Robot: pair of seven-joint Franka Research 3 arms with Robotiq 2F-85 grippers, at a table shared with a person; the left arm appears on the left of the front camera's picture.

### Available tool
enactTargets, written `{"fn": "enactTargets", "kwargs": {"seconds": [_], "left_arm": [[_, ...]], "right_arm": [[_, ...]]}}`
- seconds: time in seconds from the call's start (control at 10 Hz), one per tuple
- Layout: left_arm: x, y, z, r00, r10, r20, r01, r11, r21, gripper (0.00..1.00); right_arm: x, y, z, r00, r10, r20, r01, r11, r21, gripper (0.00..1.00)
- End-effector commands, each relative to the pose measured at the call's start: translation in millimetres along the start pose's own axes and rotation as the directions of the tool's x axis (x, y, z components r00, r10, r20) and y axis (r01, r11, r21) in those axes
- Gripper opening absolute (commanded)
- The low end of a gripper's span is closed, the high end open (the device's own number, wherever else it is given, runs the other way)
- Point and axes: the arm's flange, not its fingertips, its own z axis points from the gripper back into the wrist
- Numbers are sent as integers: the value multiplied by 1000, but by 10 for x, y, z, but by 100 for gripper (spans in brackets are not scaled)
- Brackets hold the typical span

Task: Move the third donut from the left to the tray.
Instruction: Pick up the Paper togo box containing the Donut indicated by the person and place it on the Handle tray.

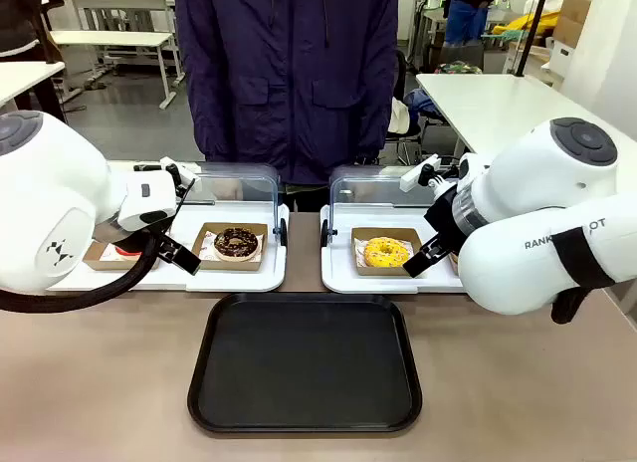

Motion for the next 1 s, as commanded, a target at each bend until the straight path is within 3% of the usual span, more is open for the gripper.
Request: {"fn": "enactTargets", "kwargs": {"seconds": [0.0,0.9], "left_arm": [[1,0,1,1000,0,0,0,1000,0,100],[0,0,0,1000,0,0,0,1000,0,100]], "right_arm": [[0,0,0,1000,0,0,0,1000,0,100],[0,1,0,1000,1,0,-1,1000,0,100]]}}
